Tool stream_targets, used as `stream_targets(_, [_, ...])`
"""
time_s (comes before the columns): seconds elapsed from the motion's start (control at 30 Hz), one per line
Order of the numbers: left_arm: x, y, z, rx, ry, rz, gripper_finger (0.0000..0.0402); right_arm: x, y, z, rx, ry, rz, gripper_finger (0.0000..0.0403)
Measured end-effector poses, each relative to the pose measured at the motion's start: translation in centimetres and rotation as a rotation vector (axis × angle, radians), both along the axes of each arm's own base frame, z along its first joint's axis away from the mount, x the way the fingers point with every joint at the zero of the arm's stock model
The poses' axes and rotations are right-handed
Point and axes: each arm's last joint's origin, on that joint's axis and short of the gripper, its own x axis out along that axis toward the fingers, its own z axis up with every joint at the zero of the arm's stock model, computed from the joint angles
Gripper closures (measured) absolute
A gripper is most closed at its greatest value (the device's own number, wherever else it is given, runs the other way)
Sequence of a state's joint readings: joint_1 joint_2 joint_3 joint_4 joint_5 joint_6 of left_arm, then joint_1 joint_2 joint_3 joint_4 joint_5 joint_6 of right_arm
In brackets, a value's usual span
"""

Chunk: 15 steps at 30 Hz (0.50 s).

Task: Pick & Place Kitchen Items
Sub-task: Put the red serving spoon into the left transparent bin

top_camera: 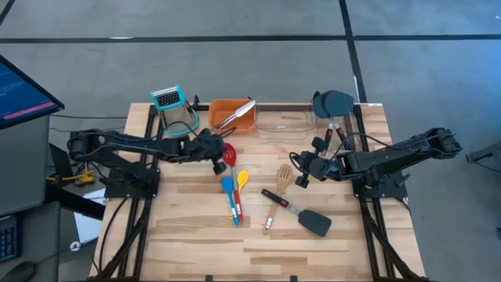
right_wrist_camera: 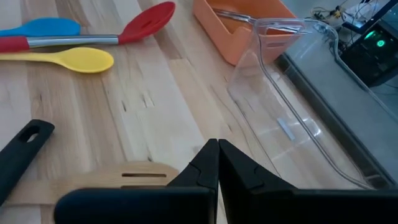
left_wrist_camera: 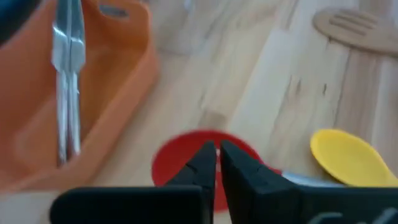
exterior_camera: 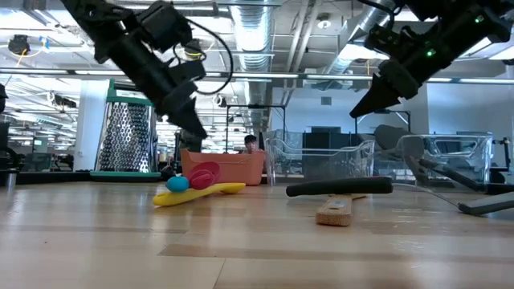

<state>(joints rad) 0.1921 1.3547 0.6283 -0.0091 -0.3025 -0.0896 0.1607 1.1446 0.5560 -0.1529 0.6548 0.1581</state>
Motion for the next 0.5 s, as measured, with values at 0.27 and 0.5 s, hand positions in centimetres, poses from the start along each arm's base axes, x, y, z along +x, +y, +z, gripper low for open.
stream_targets(0.27, [-1.5,0.0,-2.2,-0.079,0.025,0.102,0.0314,0.0,0.0,0.0,0.000,0.000,0.000,0.0402])
stream_targets(0.5, [-2.7,2.2,-3.0,-0.062,0.016,0.201,0.0250,0.0,0.0,0.0,0.000,0.000,0.000,0.0402])
